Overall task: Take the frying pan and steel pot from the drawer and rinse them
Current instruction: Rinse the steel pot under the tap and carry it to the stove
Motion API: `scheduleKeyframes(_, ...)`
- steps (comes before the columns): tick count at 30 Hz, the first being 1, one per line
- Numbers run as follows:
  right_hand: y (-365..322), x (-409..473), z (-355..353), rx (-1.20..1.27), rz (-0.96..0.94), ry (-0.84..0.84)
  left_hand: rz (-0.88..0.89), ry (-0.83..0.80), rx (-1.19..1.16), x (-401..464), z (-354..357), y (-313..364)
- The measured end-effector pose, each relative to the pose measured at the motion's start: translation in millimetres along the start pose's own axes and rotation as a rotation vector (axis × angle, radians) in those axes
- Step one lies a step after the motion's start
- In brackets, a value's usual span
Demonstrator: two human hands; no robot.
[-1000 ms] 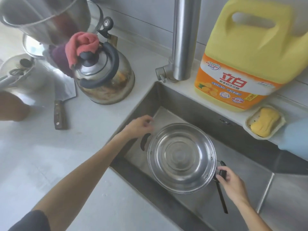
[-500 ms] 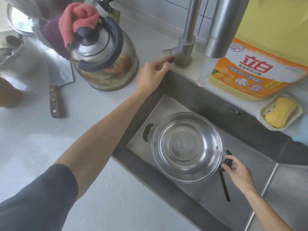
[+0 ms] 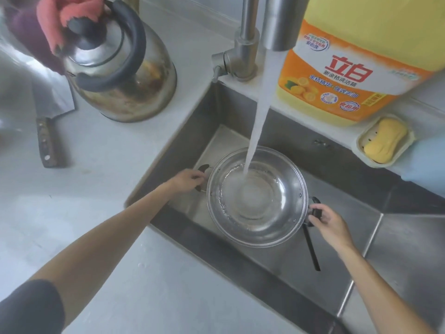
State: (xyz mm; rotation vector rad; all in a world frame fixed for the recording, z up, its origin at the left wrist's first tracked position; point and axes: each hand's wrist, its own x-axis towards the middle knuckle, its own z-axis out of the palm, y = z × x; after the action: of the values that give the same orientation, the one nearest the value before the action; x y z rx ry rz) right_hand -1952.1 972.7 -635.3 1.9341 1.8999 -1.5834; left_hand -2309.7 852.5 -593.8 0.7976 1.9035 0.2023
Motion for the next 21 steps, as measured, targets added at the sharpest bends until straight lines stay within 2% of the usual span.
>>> scheduleKeyframes(2,5,2,2,0.035,0.026,-0.013,0.066,0.123,-0.032,-2,-3,6)
scheduleKeyframes(5,7,-1,3,0.151,0.099,-0.099,0.165,0.296,0.128,-23,-17,25)
scheduleKeyframes(8,-6,-13,-7,0.277,0.113,-0.205,0.202,0.362,0.187,-52,-39,37)
scheduleKeyframes(10,-30,-18,-22,0.211,0.066,-0.208,0.150,0.293,0.219,-63,-50,27)
scheduleKeyframes(14,-93,-33,-63,-0.201,-0.163,-0.134,-0.008,-0.080,0.328,-70,-38,0)
scheduleKeyframes(16,-119,-51,-79,-0.310,-0.278,-0.073,-0.024,-0.159,0.346,-70,-22,-7)
scheduleKeyframes(18,-134,-69,-87,-0.308,-0.402,0.013,0.001,-0.132,0.258,-69,-8,-10)
scheduleKeyframes(21,-135,-85,-88,-0.311,-0.573,0.136,0.028,0.075,0.122,-71,3,-8)
